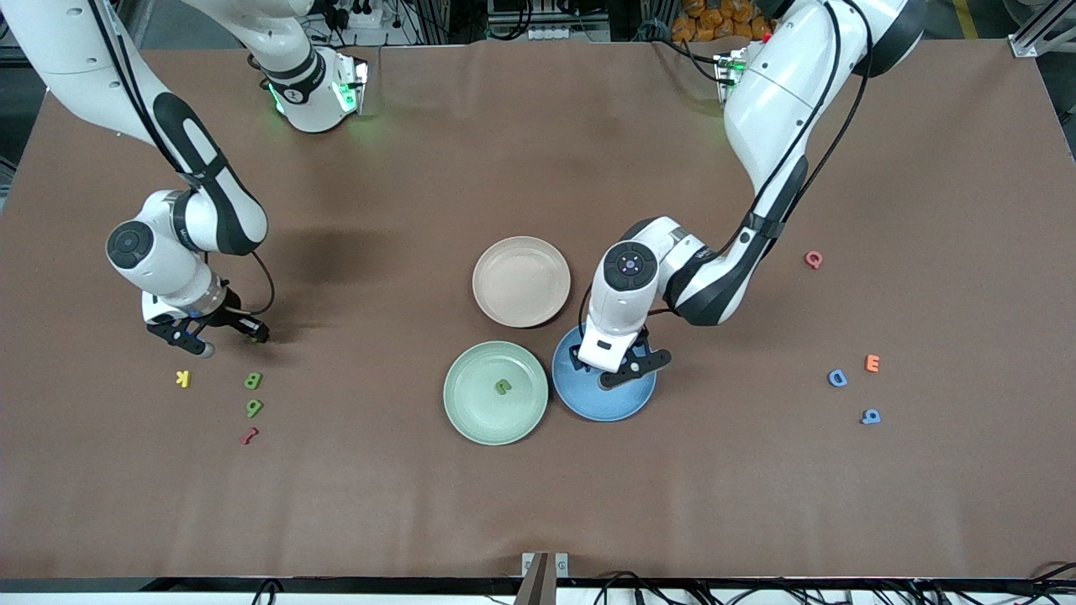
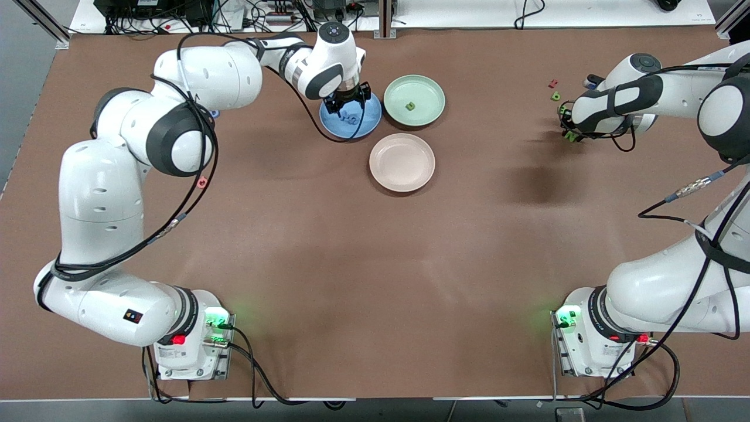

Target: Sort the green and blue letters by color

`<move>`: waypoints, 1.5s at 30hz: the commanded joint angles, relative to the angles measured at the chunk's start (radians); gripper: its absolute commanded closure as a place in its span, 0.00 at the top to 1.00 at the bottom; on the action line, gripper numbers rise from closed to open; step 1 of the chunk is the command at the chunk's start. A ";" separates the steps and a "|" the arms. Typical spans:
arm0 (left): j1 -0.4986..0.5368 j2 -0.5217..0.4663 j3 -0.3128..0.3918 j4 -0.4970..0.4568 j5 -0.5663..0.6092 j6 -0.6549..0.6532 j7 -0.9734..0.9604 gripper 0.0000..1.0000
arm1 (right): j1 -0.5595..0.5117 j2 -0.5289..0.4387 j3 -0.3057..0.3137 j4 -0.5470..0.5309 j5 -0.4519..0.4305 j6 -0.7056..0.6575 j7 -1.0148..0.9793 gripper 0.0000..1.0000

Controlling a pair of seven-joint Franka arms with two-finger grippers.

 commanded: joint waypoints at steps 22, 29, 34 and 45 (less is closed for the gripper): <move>0.331 -0.176 -0.003 -0.200 0.014 -0.025 0.408 1.00 | 0.124 -0.078 0.023 0.079 -0.012 -0.208 0.228 0.00; 0.461 -0.230 -0.004 -0.287 0.014 -0.008 0.587 1.00 | 0.204 -0.087 0.025 0.220 -0.001 -0.423 0.357 0.00; 0.554 -0.271 -0.021 -0.391 0.014 0.075 0.634 1.00 | 0.261 -0.081 0.033 0.280 0.000 -0.457 0.440 0.00; 0.671 -0.256 -0.026 -0.421 0.012 0.084 0.630 1.00 | 0.382 -0.030 0.033 0.420 0.086 -0.472 0.586 0.00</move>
